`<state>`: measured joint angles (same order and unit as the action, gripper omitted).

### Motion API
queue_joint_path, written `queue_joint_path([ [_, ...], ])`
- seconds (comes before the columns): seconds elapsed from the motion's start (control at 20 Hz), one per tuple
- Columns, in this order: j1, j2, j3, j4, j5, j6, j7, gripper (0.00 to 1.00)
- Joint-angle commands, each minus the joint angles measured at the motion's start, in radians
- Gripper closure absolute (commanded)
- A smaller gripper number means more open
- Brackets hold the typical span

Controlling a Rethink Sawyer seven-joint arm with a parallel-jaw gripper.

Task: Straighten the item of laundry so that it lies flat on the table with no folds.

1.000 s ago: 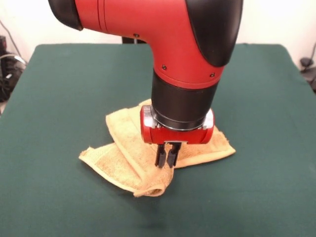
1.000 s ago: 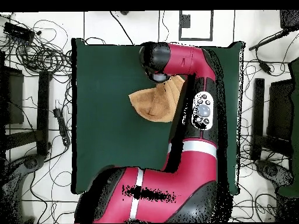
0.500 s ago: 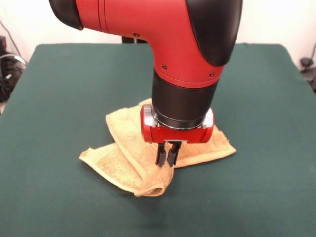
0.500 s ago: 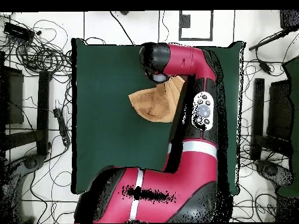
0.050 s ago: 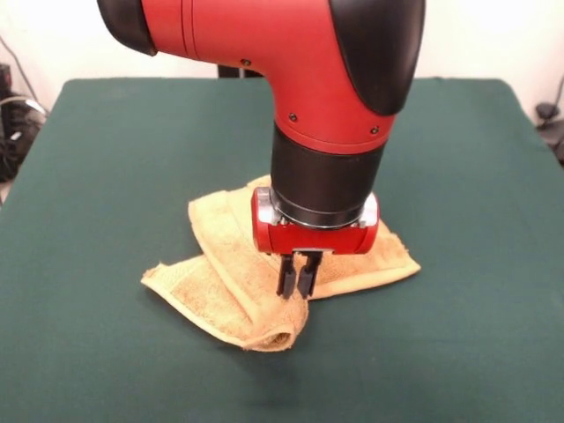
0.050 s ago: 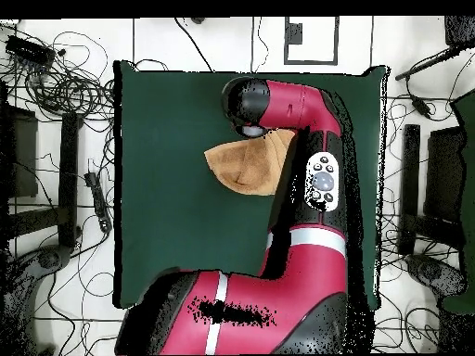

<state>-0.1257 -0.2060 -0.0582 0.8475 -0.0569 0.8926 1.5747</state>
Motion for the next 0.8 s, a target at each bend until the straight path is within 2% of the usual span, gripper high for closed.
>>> queue_joint_path([
  [0.05, 0.010, -0.042, 0.072, 0.291, 0.014, -0.080, 0.140, 1.00],
  [0.4, -0.001, -0.068, 0.068, 0.338, 0.007, -0.086, 0.112, 1.00],
  [0.8, -0.022, -0.053, 0.075, 0.286, 0.001, -0.027, 0.068, 1.00],
])
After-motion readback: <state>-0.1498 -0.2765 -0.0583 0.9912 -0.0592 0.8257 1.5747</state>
